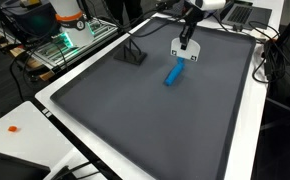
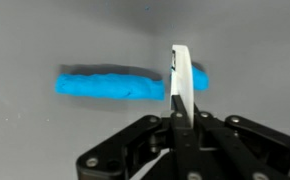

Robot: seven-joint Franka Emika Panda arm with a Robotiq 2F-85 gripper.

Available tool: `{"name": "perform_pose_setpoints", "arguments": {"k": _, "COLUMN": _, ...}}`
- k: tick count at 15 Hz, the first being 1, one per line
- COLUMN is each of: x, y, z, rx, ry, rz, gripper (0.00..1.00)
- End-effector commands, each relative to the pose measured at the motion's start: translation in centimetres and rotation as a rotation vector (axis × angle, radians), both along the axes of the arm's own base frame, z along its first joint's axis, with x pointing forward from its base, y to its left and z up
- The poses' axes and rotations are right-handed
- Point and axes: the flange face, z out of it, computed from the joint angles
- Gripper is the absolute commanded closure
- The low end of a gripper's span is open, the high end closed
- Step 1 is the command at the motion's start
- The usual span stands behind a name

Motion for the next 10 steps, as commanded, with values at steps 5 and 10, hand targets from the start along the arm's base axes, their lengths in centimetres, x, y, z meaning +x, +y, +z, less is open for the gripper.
{"name": "perform_pose_setpoints", "arguments": {"k": 5, "x": 0.1, "y": -2.3, "z": 0.7, "rx": -0.059, "ry": -0.024, "rz": -0.01, "gripper": 0.99}}
{"name": "perform_pose_setpoints", "arguments": {"k": 10, "x": 0.3, "y": -2.6, "z": -0.5, "rx": -0.066, "ry": -0.013, "rz": -0.014, "gripper": 0.99}}
